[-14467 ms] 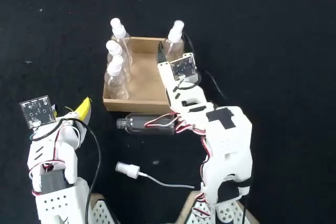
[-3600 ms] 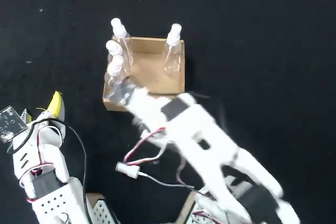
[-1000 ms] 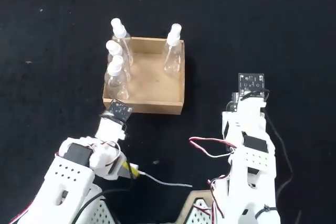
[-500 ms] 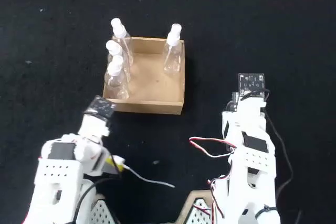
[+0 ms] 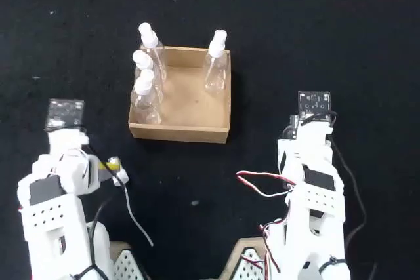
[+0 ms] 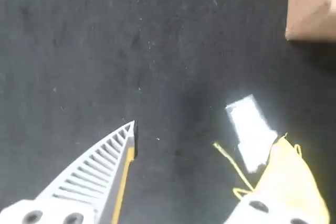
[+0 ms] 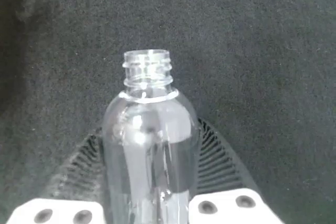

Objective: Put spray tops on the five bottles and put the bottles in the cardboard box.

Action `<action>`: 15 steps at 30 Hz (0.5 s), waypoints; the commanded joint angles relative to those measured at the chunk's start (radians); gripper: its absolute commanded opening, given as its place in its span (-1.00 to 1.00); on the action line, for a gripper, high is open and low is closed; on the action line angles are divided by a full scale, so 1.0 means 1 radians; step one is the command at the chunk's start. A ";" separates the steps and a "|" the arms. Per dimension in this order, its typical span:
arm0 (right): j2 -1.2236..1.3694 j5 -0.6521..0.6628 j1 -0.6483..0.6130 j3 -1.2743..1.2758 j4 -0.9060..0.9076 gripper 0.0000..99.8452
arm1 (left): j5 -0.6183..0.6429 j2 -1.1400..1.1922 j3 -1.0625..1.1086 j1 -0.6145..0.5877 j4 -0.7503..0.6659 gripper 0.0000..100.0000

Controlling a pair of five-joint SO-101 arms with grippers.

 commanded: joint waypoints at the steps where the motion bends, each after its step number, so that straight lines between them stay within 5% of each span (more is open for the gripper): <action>1: -0.031 -0.006 0.026 -0.001 -0.023 -0.97 | 0.161 0.006 -0.131 0.056 0.091 -0.45; 8: -0.031 -0.006 0.026 0.001 -0.021 -0.97 | 0.224 0.153 -0.151 0.179 0.170 -0.45; 15: -0.031 -0.006 0.026 0.001 -0.021 -0.97 | 0.285 0.333 -0.151 0.183 0.057 -0.45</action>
